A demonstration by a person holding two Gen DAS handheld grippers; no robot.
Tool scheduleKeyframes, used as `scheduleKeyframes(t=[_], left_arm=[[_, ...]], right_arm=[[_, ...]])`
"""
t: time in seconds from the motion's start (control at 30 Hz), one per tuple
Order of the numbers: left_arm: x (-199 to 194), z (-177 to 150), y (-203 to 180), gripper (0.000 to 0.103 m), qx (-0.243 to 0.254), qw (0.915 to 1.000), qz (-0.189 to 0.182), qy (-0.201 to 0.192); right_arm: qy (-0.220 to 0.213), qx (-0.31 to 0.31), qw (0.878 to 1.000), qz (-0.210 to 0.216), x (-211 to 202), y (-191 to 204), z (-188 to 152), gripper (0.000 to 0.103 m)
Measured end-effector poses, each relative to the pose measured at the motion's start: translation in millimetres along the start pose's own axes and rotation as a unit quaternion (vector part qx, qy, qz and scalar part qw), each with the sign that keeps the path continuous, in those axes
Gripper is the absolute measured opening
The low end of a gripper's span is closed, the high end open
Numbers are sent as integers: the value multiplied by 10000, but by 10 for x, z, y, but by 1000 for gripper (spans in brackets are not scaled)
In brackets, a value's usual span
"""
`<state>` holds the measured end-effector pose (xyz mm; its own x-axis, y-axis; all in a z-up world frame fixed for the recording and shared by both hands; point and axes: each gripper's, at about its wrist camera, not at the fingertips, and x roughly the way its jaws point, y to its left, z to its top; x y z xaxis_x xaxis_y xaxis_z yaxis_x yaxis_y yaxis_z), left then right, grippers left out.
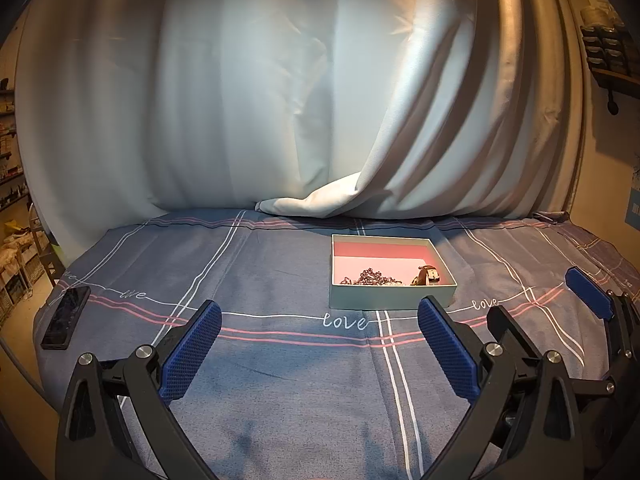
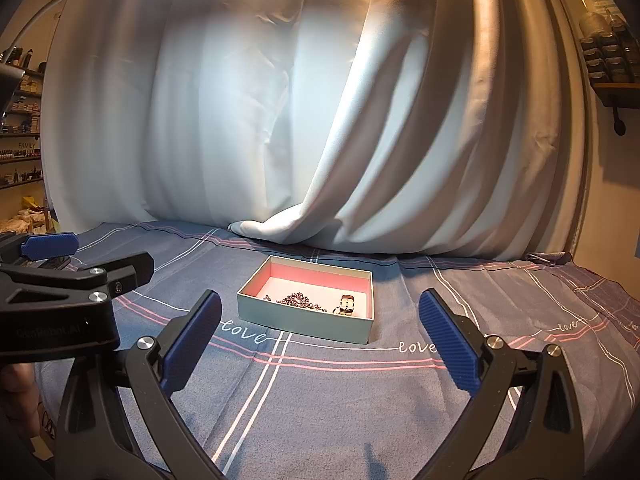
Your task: Organize jewelry
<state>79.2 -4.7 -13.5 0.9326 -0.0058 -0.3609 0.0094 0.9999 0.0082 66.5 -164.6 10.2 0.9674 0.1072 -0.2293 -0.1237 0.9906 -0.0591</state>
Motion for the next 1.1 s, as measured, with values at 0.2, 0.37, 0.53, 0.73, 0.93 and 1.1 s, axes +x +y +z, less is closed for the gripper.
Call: scheduleKeyframes(t=[0.2,0.37,0.53,0.73,0.93,1.1], left_arm=[[10,1,2,97,3,10000,28,18],[11,1,5,97,12,10000,16,11],[-13,-16,8,97,1,10000,55,-7],[29,-20,21,97,-42,9999,97,95],[35,-21,12,97,-17,9999,59,97],[31,-20,8,97,-9,9999,78,86]], right_arm=[[13,0,10000,3,10,10,2,97],[29,3,10000,8,14,13,-8,97],[1,-10,10000,-2,10,20,-6,97],[18,10,10000,2,23,12,-13,97],[15,0,10000,1,21,16,-11,97],[12,-3,10000,-4,13,13,-10,97]])
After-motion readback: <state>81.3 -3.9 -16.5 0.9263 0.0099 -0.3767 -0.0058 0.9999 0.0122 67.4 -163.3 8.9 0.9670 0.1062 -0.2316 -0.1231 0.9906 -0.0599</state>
